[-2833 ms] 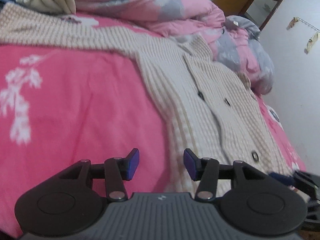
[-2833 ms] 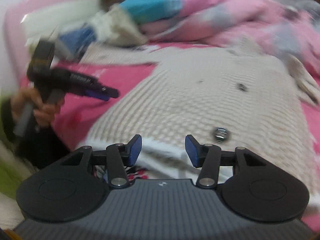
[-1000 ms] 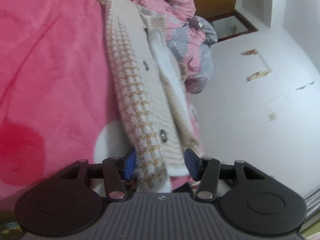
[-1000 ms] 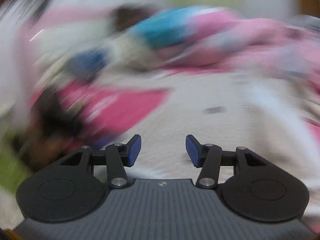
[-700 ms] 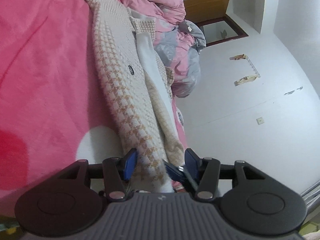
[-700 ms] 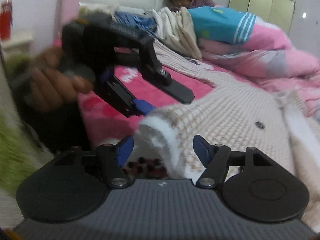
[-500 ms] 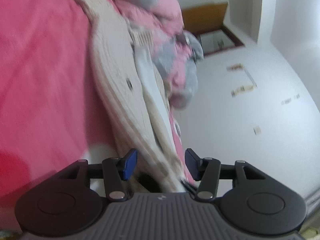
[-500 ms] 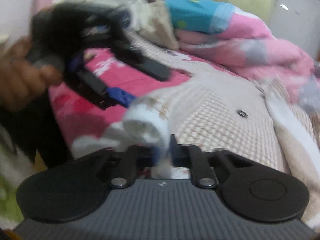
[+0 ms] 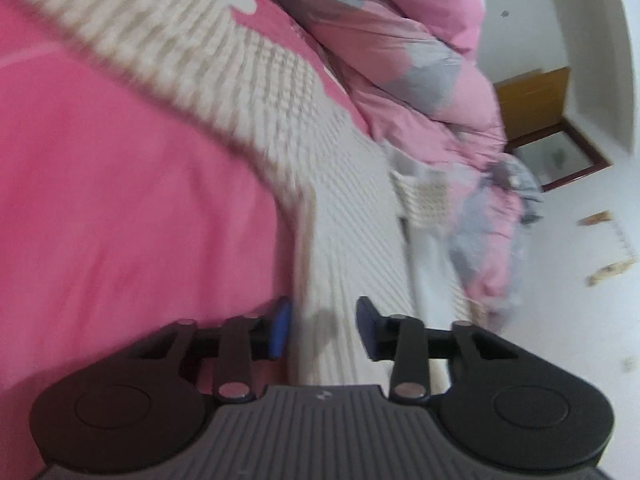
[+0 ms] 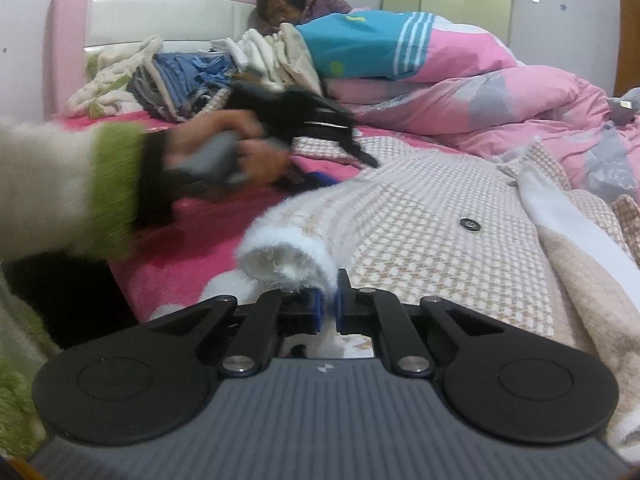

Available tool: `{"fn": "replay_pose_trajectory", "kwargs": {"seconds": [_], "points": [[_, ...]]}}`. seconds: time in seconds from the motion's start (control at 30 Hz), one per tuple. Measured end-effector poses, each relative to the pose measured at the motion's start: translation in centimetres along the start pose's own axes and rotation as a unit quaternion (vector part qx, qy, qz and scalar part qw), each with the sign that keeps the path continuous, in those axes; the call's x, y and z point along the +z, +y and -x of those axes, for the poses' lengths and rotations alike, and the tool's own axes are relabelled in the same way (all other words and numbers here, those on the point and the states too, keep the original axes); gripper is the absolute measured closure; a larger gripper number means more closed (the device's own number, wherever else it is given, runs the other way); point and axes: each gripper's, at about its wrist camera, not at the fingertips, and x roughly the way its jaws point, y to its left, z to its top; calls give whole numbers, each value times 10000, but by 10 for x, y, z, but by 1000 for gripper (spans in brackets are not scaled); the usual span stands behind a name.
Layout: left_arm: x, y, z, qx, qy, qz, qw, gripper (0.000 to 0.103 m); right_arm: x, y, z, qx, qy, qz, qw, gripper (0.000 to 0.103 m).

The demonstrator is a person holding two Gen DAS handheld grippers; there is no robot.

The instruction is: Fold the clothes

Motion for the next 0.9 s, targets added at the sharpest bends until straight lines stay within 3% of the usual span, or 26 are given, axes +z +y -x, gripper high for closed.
{"fn": "replay_pose_trajectory", "kwargs": {"seconds": [0.27, 0.47, 0.57, 0.63, 0.77, 0.83, 0.9], "points": [[37, 3, -43, 273, -154, 223, 9993, 92, 1, 8, -3, 289, 185, 129, 9993, 99], [39, -17, -23, 517, -392, -640, 9958, 95, -2, 17, -8, 468, 391, 349, 9975, 99], [38, -10, -33, 725, -215, -941, 9927, 94, -4, 22, -12, 550, 506, 481, 9960, 99], [37, -3, -34, 590, -231, -934, 9936, 91, -5, 25, -14, 605, 583, 569, 9948, 99], [31, -8, -21, 703, -322, -1097, 9910, 84, -4, 31, -10, 737, 670, 585, 9933, 88], [21, -16, -6, 943, -435, -1340, 9855, 73, -5, 30, -1, 859, 678, 454, 9930, 83], [8, -28, 14, 1304, -574, -1720, 9747, 69, -7, 25, 9, 950, 684, 264, 9928, 83]]}}
